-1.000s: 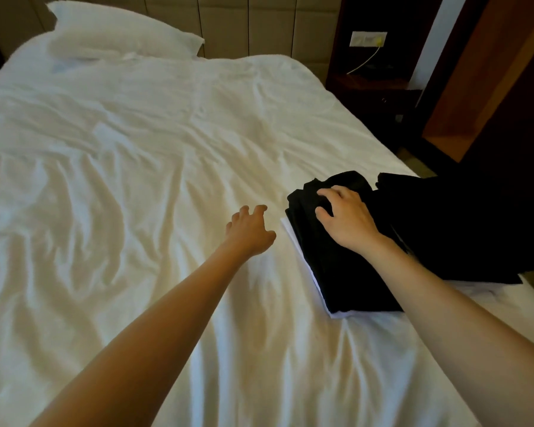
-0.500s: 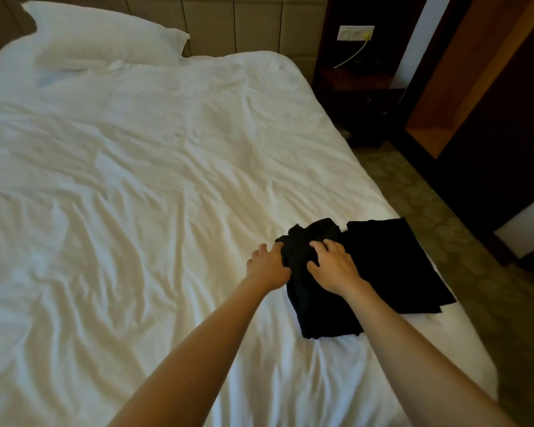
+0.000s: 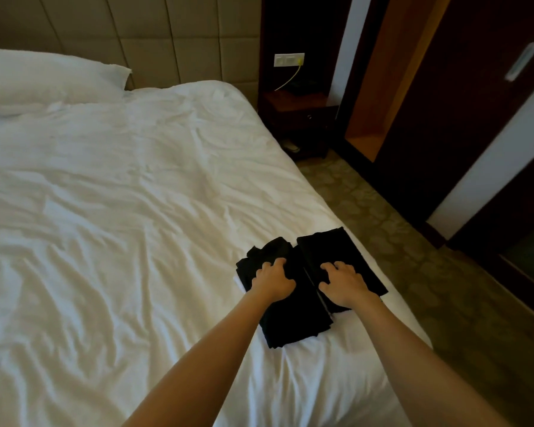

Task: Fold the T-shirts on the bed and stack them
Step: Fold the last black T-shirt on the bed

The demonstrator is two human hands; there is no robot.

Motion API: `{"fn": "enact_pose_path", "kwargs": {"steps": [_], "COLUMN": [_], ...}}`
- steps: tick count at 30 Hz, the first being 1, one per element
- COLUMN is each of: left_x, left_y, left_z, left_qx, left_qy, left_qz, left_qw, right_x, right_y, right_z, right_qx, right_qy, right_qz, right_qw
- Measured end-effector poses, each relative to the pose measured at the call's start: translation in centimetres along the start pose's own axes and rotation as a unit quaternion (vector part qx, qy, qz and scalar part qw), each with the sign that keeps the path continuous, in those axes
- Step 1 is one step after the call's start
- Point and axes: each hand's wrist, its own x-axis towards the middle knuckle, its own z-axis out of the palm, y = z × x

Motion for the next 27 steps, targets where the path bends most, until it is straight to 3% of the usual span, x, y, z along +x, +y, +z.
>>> {"fn": "enact_pose_path", "kwargs": {"steps": [8,14,22,25,27], "left_x": [5.5,11.2,15.6,16.8,17.6], "left_y": [4.2,9.0,11.0,10.5,10.3], "left_z": [2.3,5.2,9.9,10.5,10.9], "left_qx": [-0.032,-0.126,-0.318,-0.322,-0.282], "left_qy": [-0.019,-0.024,0.033,0.070,0.083], "left_qz": [-0.018,-0.078,-0.220,-0.254,-0.263], "left_qw": [0.999,0.989,0.922,0.909,0.919], "right_x": [4.5,9.4,14.9,17.1,18.8], "right_y": [6.5,13.0,19.4,20.6,21.3], "right_z": [-1.3,-3.0,-2.5,-2.1,-1.0], "right_qx": [-0.014,0.001,0.148,0.259,0.328], "right_qy": [-0.011,-0.048,-0.075,-0.086,-0.094], "right_qz": [-0.012,-0.044,-0.003,0.037,0.074], "right_qw": [1.000,0.998,0.986,0.961,0.937]}}
